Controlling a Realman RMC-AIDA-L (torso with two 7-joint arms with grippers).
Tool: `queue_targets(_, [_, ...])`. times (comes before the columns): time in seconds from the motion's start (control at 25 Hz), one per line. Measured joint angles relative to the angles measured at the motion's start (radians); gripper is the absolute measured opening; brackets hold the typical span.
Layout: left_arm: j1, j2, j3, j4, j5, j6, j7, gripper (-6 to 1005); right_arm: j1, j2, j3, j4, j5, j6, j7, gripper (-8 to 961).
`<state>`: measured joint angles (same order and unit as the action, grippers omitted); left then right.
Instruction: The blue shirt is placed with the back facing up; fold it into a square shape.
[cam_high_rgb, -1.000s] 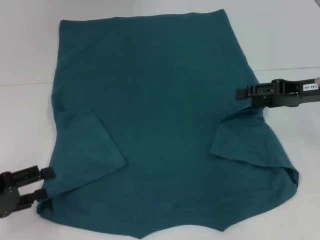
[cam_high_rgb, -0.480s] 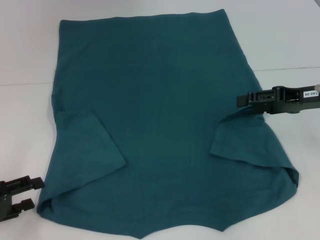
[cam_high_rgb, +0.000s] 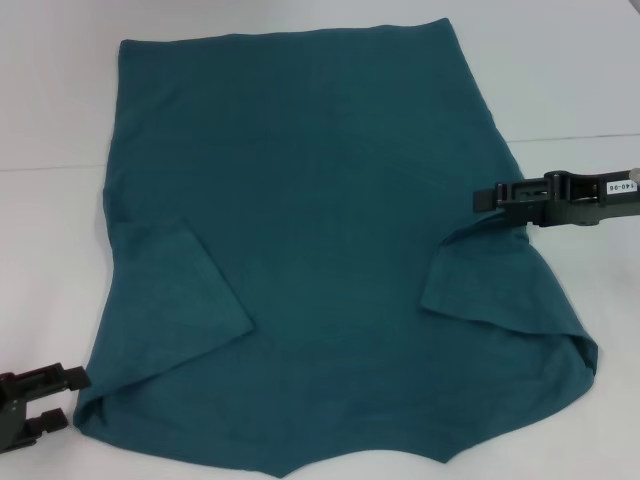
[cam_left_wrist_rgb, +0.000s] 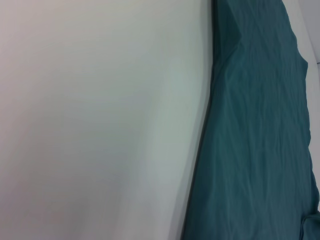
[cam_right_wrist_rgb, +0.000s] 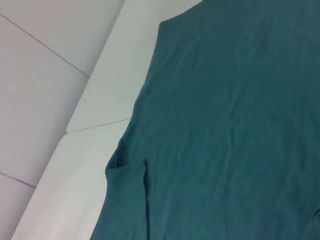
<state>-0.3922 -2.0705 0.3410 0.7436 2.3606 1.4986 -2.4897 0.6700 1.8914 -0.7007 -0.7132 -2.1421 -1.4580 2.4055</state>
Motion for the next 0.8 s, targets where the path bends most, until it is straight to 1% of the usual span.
queue_targets(0.28, [-0.004, 0.0, 0.002, -0.021, 0.001, -0.006, 0.003, 755, 0.0, 0.0, 0.001, 0.0, 0.002, 0.008, 0.0, 837])
queue_targets(0.8, [-0.007, 0.001, 0.0, -0.023, 0.002, -0.014, 0.0, 755, -0.001, 0.0, 0.001, 0.0, 0.002, 0.013, -0.002, 829])
